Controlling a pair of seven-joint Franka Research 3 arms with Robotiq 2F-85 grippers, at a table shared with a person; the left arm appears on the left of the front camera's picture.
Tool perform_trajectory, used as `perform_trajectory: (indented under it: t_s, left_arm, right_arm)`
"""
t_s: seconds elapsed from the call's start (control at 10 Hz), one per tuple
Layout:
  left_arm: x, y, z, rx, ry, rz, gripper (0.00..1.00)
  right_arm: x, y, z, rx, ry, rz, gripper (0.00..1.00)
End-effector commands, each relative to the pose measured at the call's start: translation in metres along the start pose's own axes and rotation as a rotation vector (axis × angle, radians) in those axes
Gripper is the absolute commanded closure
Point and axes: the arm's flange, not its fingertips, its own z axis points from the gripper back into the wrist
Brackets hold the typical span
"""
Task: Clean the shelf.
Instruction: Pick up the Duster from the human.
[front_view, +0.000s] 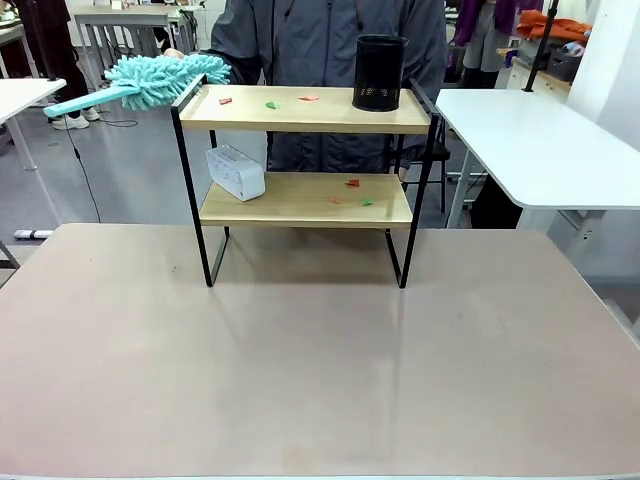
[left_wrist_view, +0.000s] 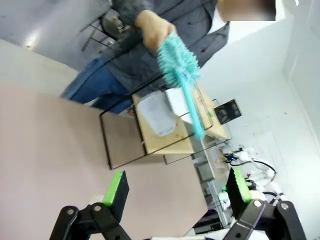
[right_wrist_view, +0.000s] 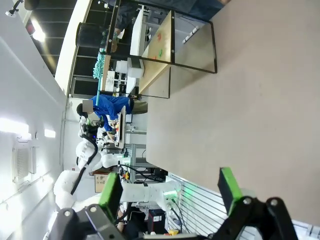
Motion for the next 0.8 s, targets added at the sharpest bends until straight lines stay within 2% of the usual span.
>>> perform_trajectory:
  t_s: [0.0, 0.1, 0.3, 0.4, 0.5, 0.6, 0.7]
  left_arm:
    - [0.058, 0.019, -0.015, -0.048, 0.011, 0.196, 0.0]
    - [0.0, 0.0, 0.0, 0.0, 0.0, 0.0, 0.0]
    - [0.0, 0.0, 0.0, 0.0, 0.0, 0.0, 0.0]
    - [0.032, 0.01, -0.019, -0.014, 0.017, 0.056, 0.0]
    - [0.054, 0.012, -0.028, 0.006, -0.056, 0.087, 0.0]
    - [0.081, 0.015, -0.045, -0.007, -0.011, 0.138, 0.0]
    - [0.107, 0.015, -0.063, -0.044, 0.111, 0.19, 0.0]
  right_arm:
    - [0.002, 0.001, 0.001, 0.011, -0.002, 0.029, 0.0]
    - [0.002, 0.001, 0.001, 0.011, -0.002, 0.029, 0.0]
    - [0.002, 0.001, 0.001, 0.011, -0.002, 0.029, 0.0]
    - [0.002, 0.001, 0.001, 0.011, -0.002, 0.029, 0.0]
    - [0.002, 0.001, 0.001, 0.011, -0.002, 0.029, 0.0]
    - [0.002, 0.001, 0.001, 0.011, -0.002, 0.029, 0.0]
    - [0.002, 0.001, 0.001, 0.011, -0.002, 0.029, 0.0]
